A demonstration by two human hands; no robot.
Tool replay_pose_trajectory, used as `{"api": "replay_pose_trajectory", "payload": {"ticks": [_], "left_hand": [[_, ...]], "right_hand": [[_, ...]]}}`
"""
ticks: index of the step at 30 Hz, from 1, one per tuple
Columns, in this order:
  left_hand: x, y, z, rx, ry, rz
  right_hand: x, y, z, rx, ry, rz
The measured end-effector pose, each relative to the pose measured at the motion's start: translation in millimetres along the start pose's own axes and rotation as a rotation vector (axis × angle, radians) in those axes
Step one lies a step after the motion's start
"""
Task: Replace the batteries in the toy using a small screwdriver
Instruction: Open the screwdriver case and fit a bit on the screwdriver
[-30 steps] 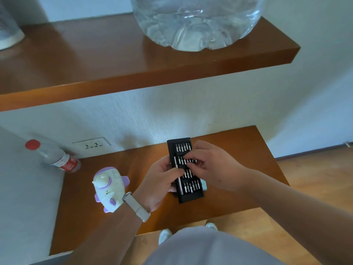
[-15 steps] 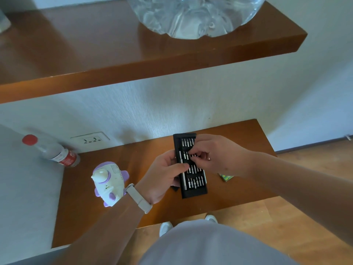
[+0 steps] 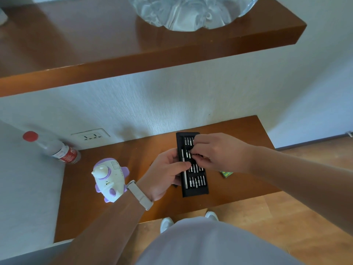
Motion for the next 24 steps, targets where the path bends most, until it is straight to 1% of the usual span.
{"api": "replay_pose_trajectory", "payload": {"ticks": [7,13,19,22,24], "left_hand": [[-2,2,2,0.009,0.035,0.004],[-4,3,-1,0.022,0.032,0.011],[-10,4,-3,0.013,0.006,-0.014],[-14,4,-2,0.017,0.009,-0.028],[-16,3,0,0.011,0.01,-0.037]], "right_hand": [[-2,5,11,0.096,-0.027,0.023],[-3,8,22,0.126,-0.033,0.056],[-7,10,19,0.055,-0.173,0.146],[-6,8,19,0.001,-0.148,0.146],[-9,8,18,-0.001,-0.109,0.111]]}}
Point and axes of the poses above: each hand's wrist, its own y-axis away from the middle knuckle, its own z-axis out of the palm, x = y × z, the point moved 1 cm from there along -y, towards the middle knuckle, and after that the axes turned 6 degrees about -x, right-handed, at the moved point
